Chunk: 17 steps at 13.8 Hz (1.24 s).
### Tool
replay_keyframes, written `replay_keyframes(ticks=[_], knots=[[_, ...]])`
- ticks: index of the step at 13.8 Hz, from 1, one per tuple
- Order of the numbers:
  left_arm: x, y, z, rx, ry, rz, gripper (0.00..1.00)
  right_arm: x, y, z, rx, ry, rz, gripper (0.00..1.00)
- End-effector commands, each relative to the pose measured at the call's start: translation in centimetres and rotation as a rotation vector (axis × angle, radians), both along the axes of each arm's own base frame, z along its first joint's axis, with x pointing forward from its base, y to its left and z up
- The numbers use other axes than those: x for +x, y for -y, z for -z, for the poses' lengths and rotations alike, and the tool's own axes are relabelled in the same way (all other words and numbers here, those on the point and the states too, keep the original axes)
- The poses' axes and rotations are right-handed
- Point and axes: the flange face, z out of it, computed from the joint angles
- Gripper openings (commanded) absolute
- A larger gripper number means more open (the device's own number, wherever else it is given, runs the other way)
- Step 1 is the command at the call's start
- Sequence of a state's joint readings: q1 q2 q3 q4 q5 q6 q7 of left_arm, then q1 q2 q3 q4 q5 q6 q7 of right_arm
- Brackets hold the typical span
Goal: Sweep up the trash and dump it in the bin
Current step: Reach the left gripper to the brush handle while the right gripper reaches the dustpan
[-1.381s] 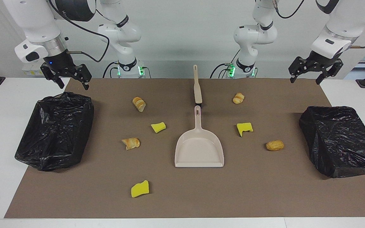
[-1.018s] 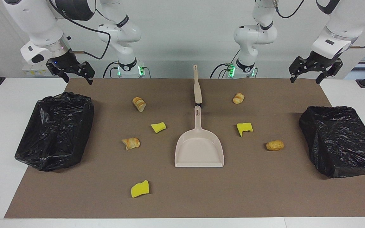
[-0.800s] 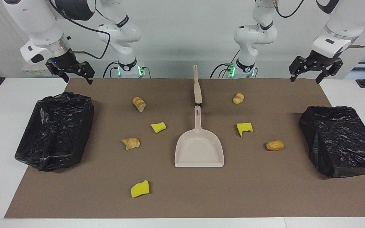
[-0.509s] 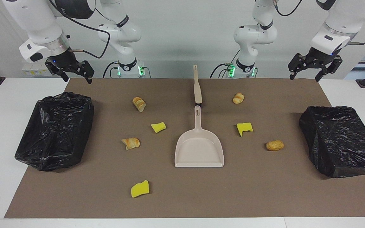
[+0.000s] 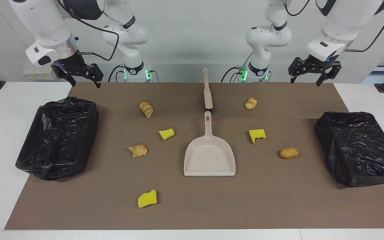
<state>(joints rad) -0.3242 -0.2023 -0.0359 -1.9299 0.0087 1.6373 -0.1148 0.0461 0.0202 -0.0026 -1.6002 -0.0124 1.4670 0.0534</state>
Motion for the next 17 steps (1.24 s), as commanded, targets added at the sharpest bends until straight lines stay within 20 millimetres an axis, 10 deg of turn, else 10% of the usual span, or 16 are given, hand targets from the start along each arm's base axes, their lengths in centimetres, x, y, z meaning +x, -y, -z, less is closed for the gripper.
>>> replay_keyframes(ticks=[1,12,17], knots=[[-4.4,3.6,3.2,0.004,-0.002,-0.003,1.00,1.5,-3.0,2.7,0.010,-0.011,-0.005,1.00],[-22.3,18.4,17.6,0.007,0.042,-0.074,1.00,4.8,-20.9,14.7,0.083,0.014,0.122,1.00],[-26.6,20.4,21.1,0.043,0.027,-0.035,1.00,2.0,-29.3,17.6,0.042,0.013,0.186,1.00]])
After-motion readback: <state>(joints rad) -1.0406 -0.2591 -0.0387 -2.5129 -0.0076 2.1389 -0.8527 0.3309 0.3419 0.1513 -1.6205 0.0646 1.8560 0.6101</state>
